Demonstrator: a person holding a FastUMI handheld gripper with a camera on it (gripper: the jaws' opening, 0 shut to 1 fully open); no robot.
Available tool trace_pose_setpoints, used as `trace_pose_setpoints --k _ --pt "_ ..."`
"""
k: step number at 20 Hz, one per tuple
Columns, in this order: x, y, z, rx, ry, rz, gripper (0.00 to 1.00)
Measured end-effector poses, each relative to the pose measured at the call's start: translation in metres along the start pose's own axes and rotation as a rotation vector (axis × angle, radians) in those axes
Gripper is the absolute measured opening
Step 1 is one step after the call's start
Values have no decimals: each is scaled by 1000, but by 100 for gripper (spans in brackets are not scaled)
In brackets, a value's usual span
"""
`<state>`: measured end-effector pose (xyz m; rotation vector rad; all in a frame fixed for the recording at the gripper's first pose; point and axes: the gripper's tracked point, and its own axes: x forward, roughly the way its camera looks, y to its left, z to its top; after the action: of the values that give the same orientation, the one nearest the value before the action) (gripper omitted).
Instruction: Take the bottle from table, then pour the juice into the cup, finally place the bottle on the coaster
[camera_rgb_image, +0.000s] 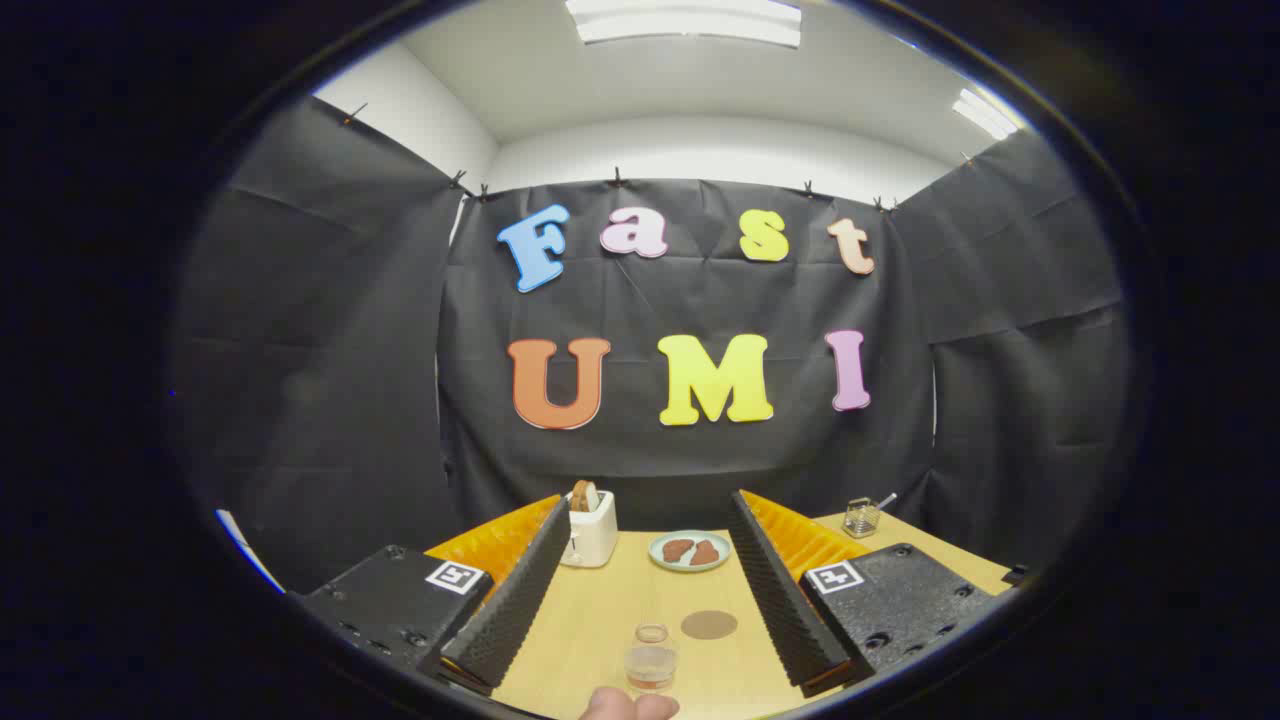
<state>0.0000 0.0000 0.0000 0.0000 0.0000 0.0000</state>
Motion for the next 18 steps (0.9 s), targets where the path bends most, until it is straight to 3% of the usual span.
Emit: trace_pose_setpoints --k 18 --pt "-11 9 2 7 -11 17 100"
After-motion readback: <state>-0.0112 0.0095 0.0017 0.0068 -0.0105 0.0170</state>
